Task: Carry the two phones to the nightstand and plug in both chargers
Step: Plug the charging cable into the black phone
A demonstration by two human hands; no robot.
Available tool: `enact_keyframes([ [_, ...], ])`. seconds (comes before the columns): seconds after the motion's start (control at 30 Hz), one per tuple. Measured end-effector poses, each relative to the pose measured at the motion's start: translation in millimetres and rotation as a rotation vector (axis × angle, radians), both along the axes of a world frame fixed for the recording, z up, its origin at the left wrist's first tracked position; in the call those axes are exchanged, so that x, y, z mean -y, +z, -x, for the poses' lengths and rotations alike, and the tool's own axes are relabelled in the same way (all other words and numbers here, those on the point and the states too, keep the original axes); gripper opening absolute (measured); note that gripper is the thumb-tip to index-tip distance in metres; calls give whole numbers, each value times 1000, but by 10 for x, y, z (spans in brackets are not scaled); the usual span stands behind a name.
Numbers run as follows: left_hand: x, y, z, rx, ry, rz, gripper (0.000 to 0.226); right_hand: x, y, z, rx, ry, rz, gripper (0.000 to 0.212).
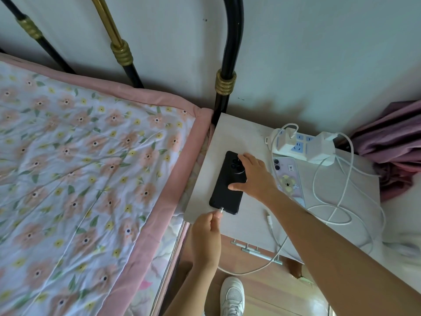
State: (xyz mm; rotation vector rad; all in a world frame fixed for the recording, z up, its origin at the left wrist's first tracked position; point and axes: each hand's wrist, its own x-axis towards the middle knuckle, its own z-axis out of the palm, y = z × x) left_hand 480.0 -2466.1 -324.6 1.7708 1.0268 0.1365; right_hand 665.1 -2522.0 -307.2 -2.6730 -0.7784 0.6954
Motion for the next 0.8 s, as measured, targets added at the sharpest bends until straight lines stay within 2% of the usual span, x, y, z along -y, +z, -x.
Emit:
enact_keyframes([
  [0.1, 17, 36, -10, -40, 32, -57, 17, 5, 1, -6, 9, 4, 3, 94],
  [0.23, 19, 81, -65, -100, 166, -3, 11, 10, -2, -18, 17, 3, -2, 94],
  [0.4, 41, 77, -96, -113, 233, 69, 13, -2, -9, -21, -36, -61, -73, 94],
  [0.7, 34, 91, -124, -117, 219, 148, 12, -50, -33, -165, -121, -322, -169, 76],
  [0.8, 36, 95, -124, -103, 230, 159, 11, -38, -39, -193, -105, -277, -133, 69],
])
